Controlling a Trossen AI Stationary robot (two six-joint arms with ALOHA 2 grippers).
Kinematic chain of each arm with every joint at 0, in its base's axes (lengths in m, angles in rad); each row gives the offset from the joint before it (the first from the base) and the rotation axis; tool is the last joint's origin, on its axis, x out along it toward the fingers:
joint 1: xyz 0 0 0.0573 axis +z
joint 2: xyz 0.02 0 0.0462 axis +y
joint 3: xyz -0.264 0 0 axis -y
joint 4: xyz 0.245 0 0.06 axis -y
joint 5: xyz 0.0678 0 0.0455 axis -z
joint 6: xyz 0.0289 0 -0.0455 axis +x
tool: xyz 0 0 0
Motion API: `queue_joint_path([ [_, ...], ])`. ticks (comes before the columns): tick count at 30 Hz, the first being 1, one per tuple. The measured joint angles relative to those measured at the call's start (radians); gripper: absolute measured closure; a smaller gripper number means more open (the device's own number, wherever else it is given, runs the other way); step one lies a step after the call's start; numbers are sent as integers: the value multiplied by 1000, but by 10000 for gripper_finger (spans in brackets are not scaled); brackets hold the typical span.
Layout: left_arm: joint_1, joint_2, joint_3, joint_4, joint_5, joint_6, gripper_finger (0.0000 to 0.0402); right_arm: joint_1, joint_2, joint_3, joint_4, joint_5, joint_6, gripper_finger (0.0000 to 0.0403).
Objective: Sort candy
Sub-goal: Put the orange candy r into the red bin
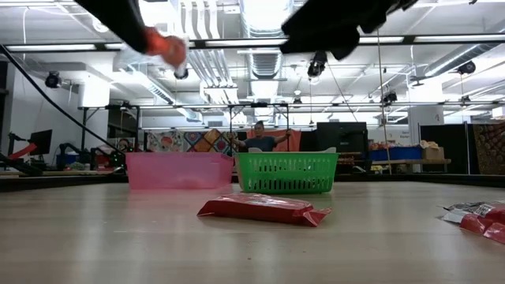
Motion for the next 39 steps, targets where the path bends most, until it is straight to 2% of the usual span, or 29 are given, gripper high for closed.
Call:
queue_joint_path([
  [6, 13, -1, -15, 72, -141, 136, 401, 2, 0, 0, 109, -90, -107, 197],
  [12, 11, -28, -90, 234, -188, 247, 401, 2, 0, 0, 153, -100, -166, 197],
  [15, 12, -78, -172, 373, -190, 323, 401, 2, 2, 0, 152, -100, -169, 197],
  [24, 27, -283, -519, 965, -179, 553, 401, -1, 27, -1, 151, -100, -195, 197],
  [30, 75, -325, -679, 1279, -179, 705, 401, -6, 33, -2, 168, -100, -218, 197],
  [34, 109, -327, -750, 1404, -179, 728, 401, -7, 33, -2, 177, -100, -239, 197],
  [39, 120, -327, -802, 1484, -179, 719, 401, -12, 33, -2, 177, -100, -246, 197],
])
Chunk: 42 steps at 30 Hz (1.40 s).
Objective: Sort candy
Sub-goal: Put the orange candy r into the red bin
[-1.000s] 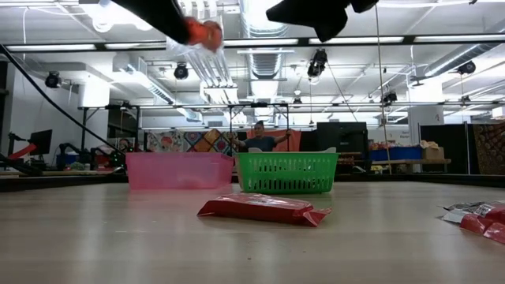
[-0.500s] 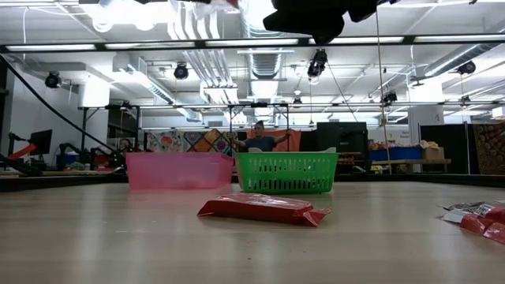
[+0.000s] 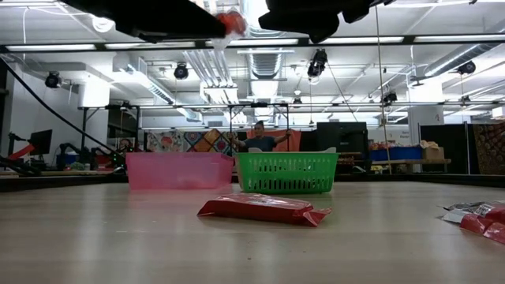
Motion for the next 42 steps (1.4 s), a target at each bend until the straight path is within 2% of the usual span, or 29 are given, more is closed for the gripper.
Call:
queue_joint_path([
  [33, 1, 1, 0, 4, 3, -7, 401, 0, 0, 2, -2, 0, -1, 197],
  [42, 54, -46, 1, -59, -1, -50, 401, 0, -1, 2, -26, 1, 0, 197],
])
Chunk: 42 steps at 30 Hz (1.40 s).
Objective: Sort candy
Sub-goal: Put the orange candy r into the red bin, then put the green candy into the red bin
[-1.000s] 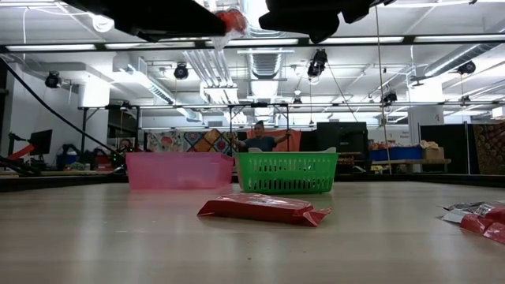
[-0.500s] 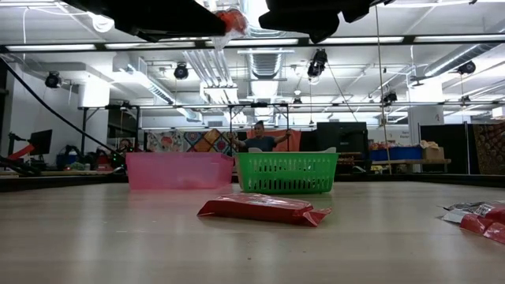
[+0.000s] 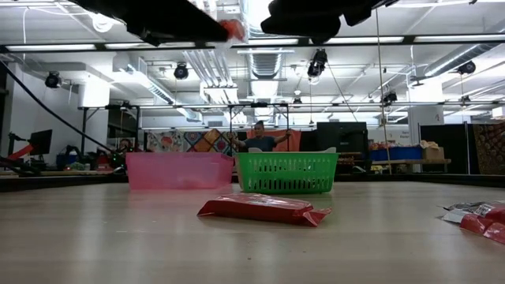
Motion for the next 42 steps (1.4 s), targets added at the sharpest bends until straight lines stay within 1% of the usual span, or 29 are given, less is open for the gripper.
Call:
queue_joint_path([
  [5, 62, -76, 0, -153, 1, -24, 401, 0, -13, 0, -56, 7, 28, 197],
  [9, 135, -141, 0, -303, 6, -60, 401, 0, -29, 0, -102, 9, 37, 197],
  [11, 180, -168, 0, -362, 27, -63, 401, 0, -46, 0, -148, 24, 51, 197],
  [13, 235, -188, 0, -419, 38, -71, 401, 0, -69, 0, -198, 61, 80, 197],
  [15, 305, -200, 0, -477, 43, -86, 401, 0, -94, 0, -249, 98, 110, 197],
  [17, 390, -206, 0, -530, 72, -105, 401, 0, -112, 0, -277, 114, 135, 197],
  [19, 496, -201, 0, -567, 143, -145, 401, 0, -125, 0, -281, 115, 140, 197],
  [21, 605, -189, 0, -572, 219, -228, 401, 0, -132, 0, -268, 114, 140, 197],
  [23, 697, -171, 0, -572, 258, -303, 401, 0, -133, 0, -268, 113, 142, 197],
  [26, 793, -149, 0, -581, 304, -335, 401, 0, -133, 0, -268, 113, 151, 197],
  [28, 826, -139, 0, -580, 320, -336, 397, 0, -133, 0, -268, 114, 162, 197],
  [31, 851, -127, 0, -580, 323, -333, 379, 0, -133, 0, -269, 113, 177, 197],
  [42, 854, -120, 0, -582, 323, -337, 288, 0, -133, 0, -269, 113, 193, 197],
])
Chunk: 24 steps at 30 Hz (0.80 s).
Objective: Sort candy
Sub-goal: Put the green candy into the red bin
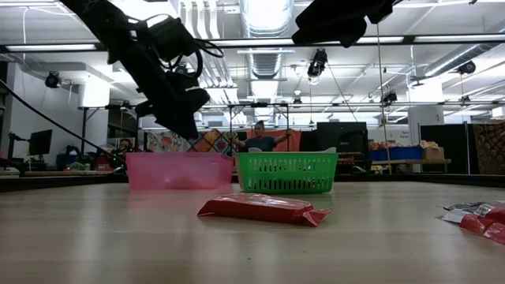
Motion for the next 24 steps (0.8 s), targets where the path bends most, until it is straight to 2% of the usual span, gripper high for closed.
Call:
queue_joint_path([
  [8, 0, 0, 0, 0, 0, -10, 252, 0, 0, 0, 0, 0, 0, 197],
  [24, -7, -1, 0, -1, 1, -10, 248, 0, 1, 0, -1, 0, 12, 197],
])
